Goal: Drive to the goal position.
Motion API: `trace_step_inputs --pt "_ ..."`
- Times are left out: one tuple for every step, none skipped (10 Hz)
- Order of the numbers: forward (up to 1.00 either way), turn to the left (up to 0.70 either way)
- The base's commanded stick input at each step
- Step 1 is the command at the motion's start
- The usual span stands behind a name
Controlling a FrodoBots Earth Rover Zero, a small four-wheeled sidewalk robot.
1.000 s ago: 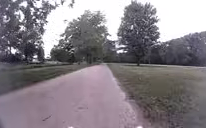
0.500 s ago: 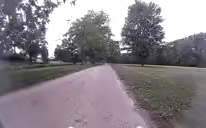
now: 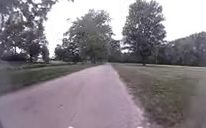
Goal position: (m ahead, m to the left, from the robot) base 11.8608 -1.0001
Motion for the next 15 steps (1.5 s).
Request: trace_step_inputs --pt "0.7 0.0" --pt "0.7 0.0" --pt "0.7 0.0" --pt "0.7 0.0" --pt "0.7 0.0" --pt "0.7 0.0" --pt "0.7 0.0" --pt "0.7 0.0" --pt "0.7 0.0" --pt "0.7 0.0" --pt "0.7 0.0" --pt "0.7 0.0" --pt "0.7 0.0" --pt "0.7 0.0" --pt "0.7 0.0"
